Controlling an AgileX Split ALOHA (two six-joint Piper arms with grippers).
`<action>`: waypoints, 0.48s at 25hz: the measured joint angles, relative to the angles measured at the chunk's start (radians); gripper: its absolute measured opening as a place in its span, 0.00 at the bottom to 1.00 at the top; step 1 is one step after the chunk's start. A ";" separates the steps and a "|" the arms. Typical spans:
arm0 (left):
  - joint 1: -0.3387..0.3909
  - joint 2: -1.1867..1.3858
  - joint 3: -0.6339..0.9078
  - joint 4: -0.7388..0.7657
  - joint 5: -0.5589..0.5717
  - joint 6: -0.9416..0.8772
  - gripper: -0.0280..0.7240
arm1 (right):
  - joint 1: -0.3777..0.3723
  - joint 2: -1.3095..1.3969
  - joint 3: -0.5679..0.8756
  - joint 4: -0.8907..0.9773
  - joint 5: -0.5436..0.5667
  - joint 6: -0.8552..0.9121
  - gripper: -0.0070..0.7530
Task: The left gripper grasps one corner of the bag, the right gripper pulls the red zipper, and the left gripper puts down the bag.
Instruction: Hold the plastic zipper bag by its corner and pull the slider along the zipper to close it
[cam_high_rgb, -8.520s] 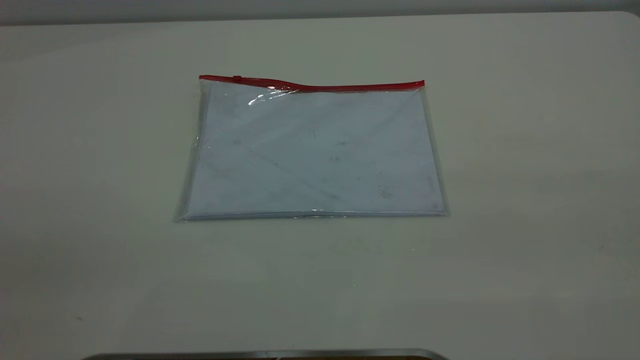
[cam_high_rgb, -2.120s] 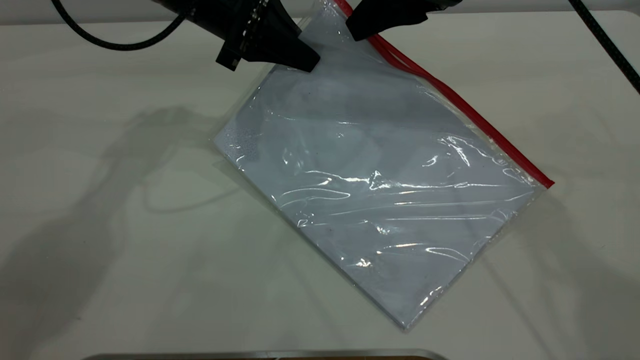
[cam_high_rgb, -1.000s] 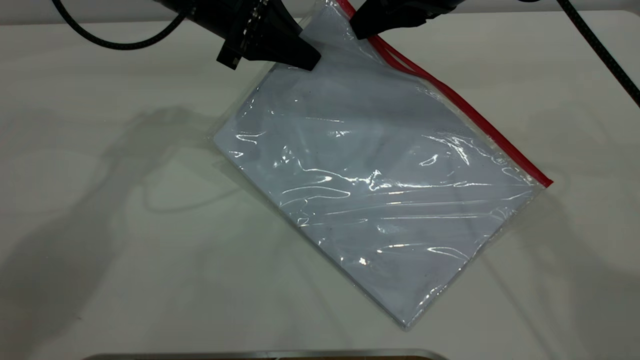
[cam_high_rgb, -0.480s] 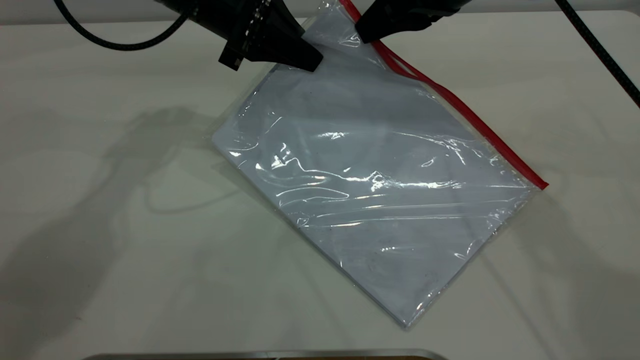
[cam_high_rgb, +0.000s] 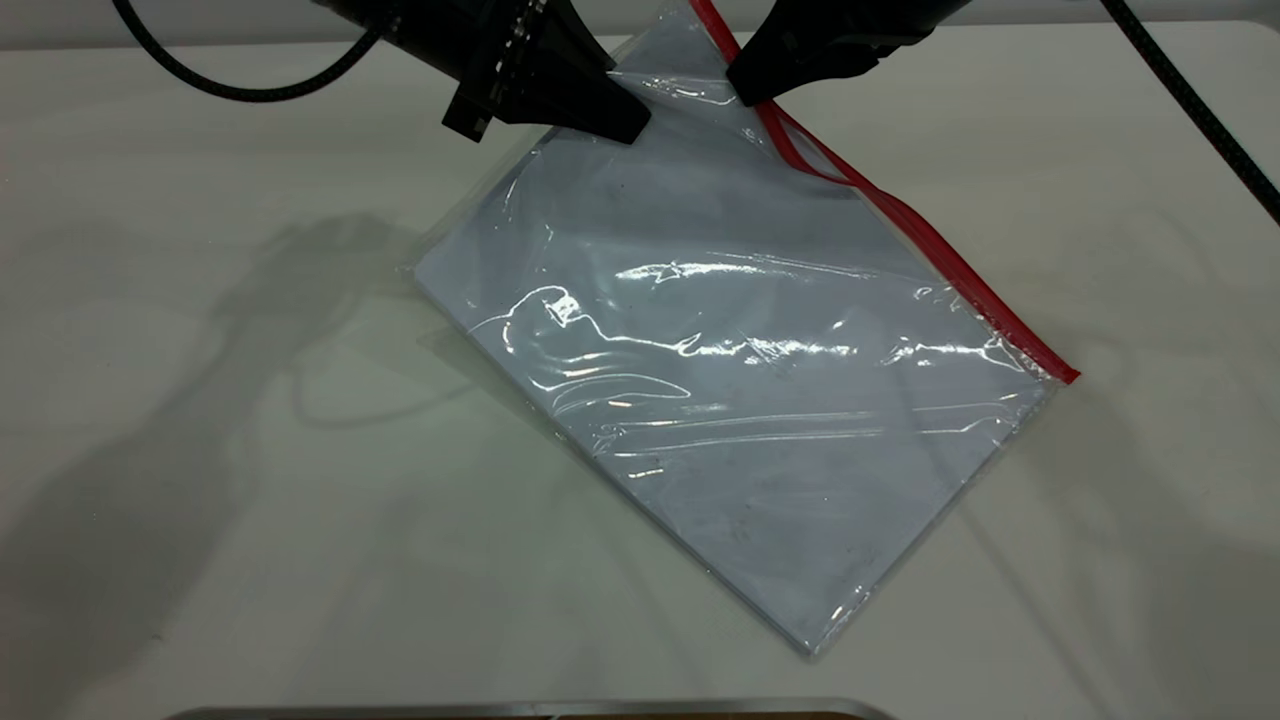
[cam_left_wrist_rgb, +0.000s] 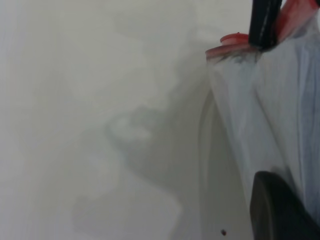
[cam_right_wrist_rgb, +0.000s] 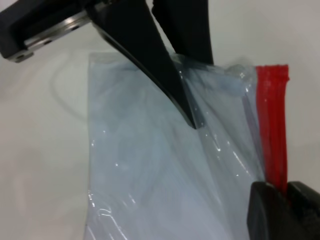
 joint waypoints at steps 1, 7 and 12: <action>0.000 0.000 0.000 -0.002 0.000 -0.002 0.11 | 0.000 0.000 0.000 -0.002 -0.006 0.000 0.08; 0.000 0.000 0.000 -0.012 -0.001 -0.018 0.11 | -0.006 0.000 0.003 -0.003 -0.009 0.005 0.09; -0.004 0.000 0.000 -0.021 -0.001 -0.022 0.11 | -0.025 -0.001 0.028 -0.002 -0.006 0.020 0.09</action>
